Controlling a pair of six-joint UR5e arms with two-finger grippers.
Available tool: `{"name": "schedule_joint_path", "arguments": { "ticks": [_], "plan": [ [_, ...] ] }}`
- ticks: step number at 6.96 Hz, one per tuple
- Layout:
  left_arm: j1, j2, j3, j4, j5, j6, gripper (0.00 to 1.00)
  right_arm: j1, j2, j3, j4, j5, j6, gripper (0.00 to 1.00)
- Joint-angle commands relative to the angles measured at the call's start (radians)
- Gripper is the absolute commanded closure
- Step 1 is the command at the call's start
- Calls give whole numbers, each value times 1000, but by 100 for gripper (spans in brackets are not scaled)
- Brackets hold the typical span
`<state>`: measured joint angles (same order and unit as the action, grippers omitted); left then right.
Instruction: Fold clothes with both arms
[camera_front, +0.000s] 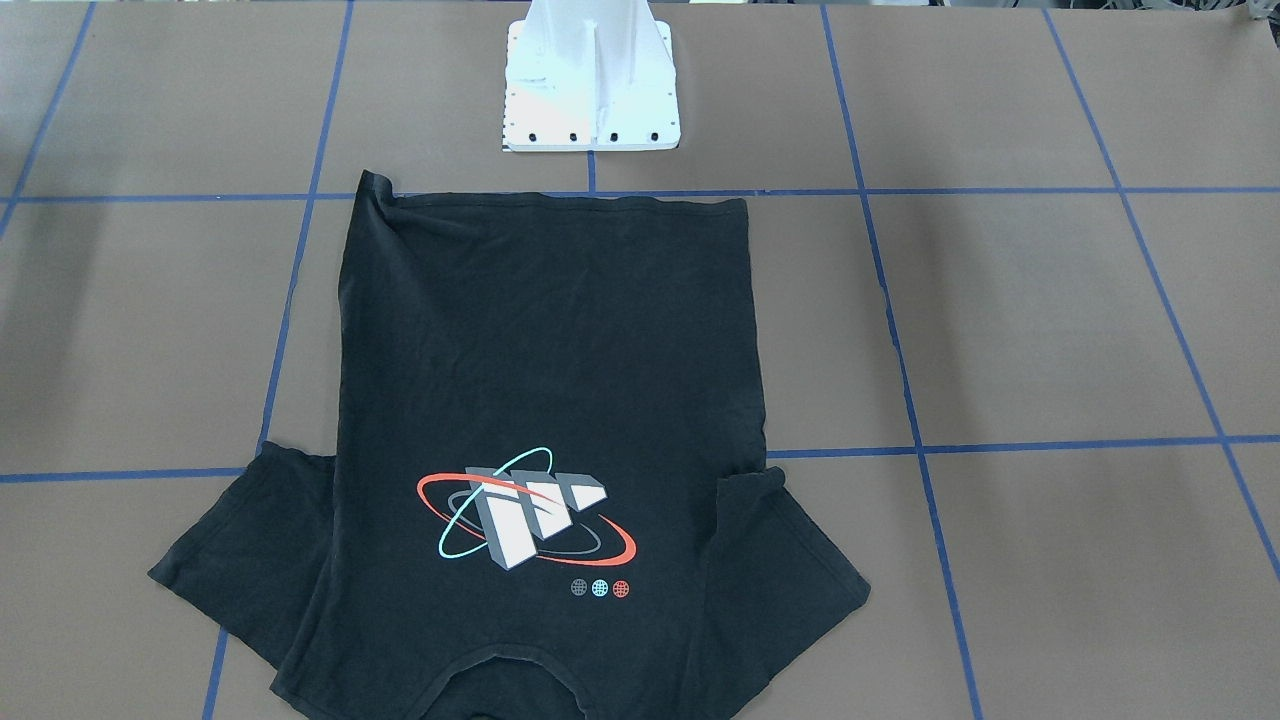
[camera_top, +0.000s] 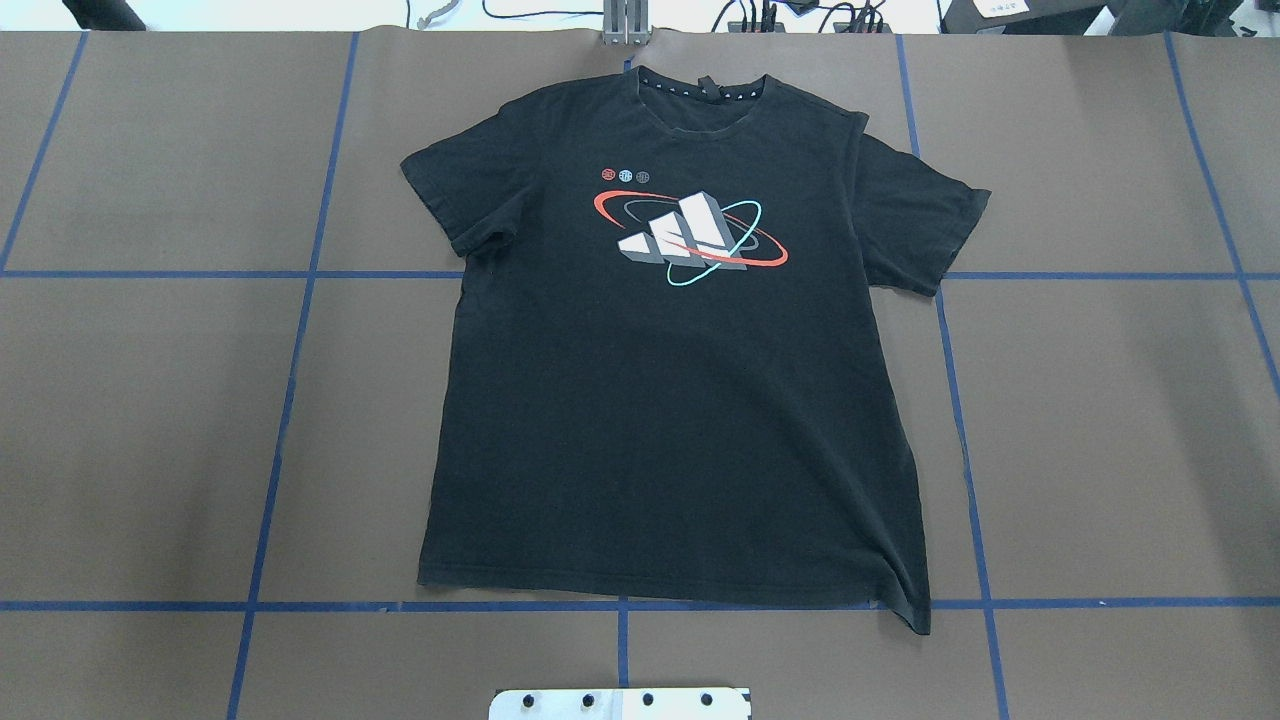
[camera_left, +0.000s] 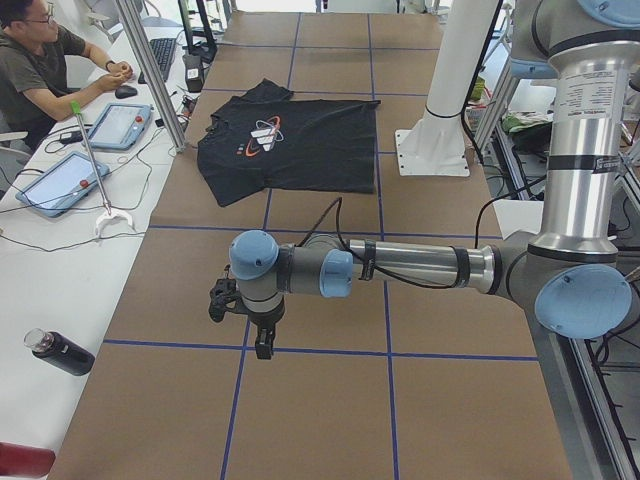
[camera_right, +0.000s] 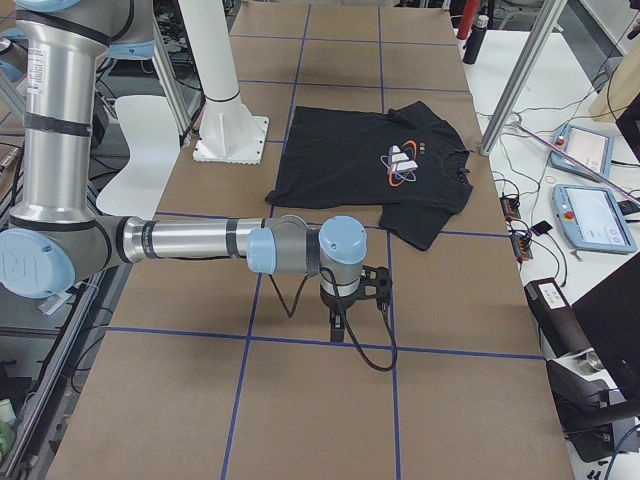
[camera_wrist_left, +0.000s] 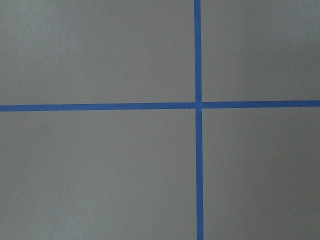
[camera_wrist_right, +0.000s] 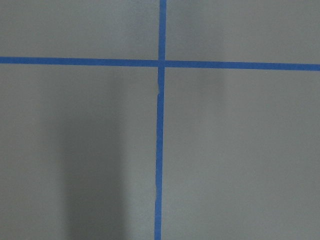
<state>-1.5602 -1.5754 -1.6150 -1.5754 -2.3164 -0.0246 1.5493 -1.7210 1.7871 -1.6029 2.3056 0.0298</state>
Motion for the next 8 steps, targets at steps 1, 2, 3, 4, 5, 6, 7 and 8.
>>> {"name": "schedule_joint_path", "arguments": {
  "ticks": [1, 2, 3, 4, 5, 6, 7, 8],
  "plan": [
    [0, 0, -2, 0, 0, 0, 0, 0, 1, 4, 0, 0, 1, 0],
    [0, 0, -2, 0, 0, 0, 0, 0, 4, 3, 0, -3, 1, 0],
    [0, -2, -3, -3, -1, 2, 0, 0, 14, 6, 0, -3, 1, 0],
    [5, -18, -3, -8, -1, 2, 0, 0, 39, 5, 0, -2, 2, 0],
    [15, -70, 1, -8, 0, 0, 0, -2, 93, -3, -5, -6, 9, 0],
    [40, -127, 4, -2, 0, 0, 0, -15, 130, -20, 0, -8, 7, 0],
    [43, -171, 1, 0, -1, -2, 0, -20, 155, -28, 1, -5, 6, 0],
    [43, -210, 10, -11, -58, -2, 0, -35, 168, -25, 1, 17, 6, 0]
  ]
}}
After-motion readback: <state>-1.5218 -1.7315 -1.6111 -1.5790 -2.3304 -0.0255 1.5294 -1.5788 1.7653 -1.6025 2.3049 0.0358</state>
